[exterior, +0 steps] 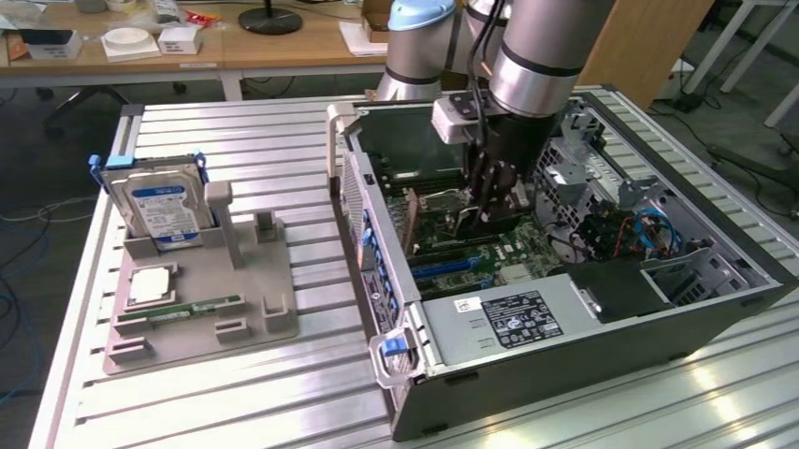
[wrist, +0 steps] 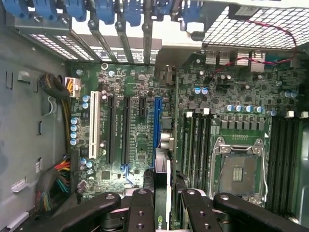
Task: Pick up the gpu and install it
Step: 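Insert the gpu into the slot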
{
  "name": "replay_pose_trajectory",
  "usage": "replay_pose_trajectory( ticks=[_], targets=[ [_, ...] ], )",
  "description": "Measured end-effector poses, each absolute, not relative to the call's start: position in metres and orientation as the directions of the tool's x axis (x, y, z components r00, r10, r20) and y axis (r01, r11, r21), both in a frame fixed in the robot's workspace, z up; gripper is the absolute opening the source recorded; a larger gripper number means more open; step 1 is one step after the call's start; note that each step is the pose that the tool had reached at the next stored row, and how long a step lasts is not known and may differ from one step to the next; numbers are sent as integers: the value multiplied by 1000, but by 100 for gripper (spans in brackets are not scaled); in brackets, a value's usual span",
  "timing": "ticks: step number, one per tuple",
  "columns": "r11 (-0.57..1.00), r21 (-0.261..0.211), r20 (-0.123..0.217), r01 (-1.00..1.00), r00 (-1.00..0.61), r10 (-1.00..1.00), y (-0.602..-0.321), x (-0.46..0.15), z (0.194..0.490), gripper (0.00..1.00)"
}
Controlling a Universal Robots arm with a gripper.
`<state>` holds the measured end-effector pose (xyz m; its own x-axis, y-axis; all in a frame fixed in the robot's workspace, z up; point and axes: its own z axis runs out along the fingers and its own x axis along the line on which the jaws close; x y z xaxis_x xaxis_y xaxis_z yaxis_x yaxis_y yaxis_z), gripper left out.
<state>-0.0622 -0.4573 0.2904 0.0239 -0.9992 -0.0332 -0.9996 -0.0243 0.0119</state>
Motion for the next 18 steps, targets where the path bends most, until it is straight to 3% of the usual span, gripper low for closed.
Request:
replay_pose_trajectory(
  ticks=[18],
  targets=[
    [-24, 12, -33, -1000, 24, -999, -464, -73, 276, 27]
  ],
)
